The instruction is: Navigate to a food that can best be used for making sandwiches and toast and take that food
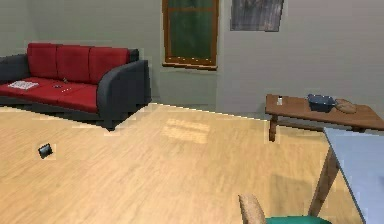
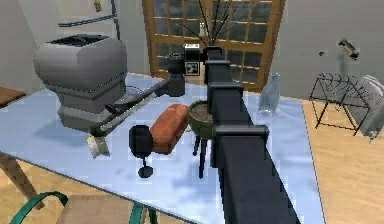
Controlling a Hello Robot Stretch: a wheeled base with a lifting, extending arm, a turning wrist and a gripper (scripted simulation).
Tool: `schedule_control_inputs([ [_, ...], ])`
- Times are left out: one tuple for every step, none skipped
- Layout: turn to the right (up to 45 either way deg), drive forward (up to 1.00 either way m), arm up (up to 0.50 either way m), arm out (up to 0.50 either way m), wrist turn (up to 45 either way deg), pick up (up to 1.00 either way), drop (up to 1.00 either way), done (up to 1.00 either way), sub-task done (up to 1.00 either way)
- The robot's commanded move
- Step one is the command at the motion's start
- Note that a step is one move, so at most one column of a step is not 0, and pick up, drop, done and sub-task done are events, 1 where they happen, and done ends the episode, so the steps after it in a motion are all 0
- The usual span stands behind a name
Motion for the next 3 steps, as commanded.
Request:
schedule_control_inputs([
  [0.0,0.00,0.00,0.00,45.0,0.00,0.00,0.00,0.00],
  [0.0,0.00,0.00,0.00,24.0,0.00,0.00,0.00,0.00],
  [0.0,0.00,-0.24,0.00,0.0,0.00,0.00,0.00,0.00],
])
